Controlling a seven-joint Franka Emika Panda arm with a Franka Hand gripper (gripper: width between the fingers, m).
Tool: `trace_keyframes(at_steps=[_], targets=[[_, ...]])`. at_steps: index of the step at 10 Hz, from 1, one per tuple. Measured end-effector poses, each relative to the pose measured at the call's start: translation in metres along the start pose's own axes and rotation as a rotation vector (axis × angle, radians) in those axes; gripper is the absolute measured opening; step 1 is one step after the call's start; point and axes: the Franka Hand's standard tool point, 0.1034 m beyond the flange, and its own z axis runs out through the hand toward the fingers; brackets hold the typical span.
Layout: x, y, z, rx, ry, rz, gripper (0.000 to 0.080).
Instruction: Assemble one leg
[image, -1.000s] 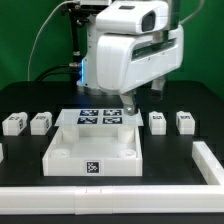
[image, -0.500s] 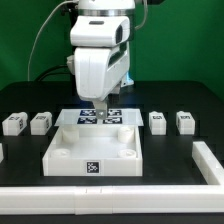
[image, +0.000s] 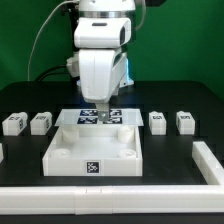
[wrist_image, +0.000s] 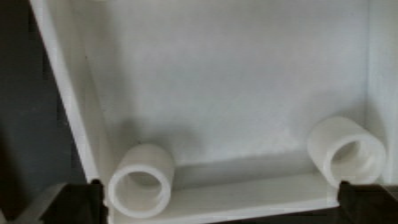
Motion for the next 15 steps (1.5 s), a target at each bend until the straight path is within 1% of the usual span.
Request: trace_keyframes(at_steps=[1,2,4,5,7,8,11,12,13,14,15], targets=[[-0.001,-0.011,0.004,-0.028,0.006,-0.039,0.0650],[-0.007,-0.032,0.009,-0.042,0.008,-0.092,0.0650],[-0.020,-0.062,0.024,-0.025,0.009,-0.153,0.0650],[-0.028,-0.075,0.032,-0.008,0.010,-0.159,0.0650],[-0.033,-0.085,0.046,0.024,0.013,-0.141,0.0650],[-0.032,-0.088,0.053,0.038,0.015,-0.121,0.0650],[-0.033,-0.089,0.055,0.044,0.015,-0.120,0.0650],[-0.038,-0.086,0.063,0.051,0.020,-0.136,0.0650],[-0.043,-0.089,0.072,0.064,0.024,-0.128,0.0650],[-0.047,-0.092,0.077,0.075,0.026,-0.118,0.0650],[-0.049,-0.093,0.078,0.071,0.027,-0.110,0.0650]])
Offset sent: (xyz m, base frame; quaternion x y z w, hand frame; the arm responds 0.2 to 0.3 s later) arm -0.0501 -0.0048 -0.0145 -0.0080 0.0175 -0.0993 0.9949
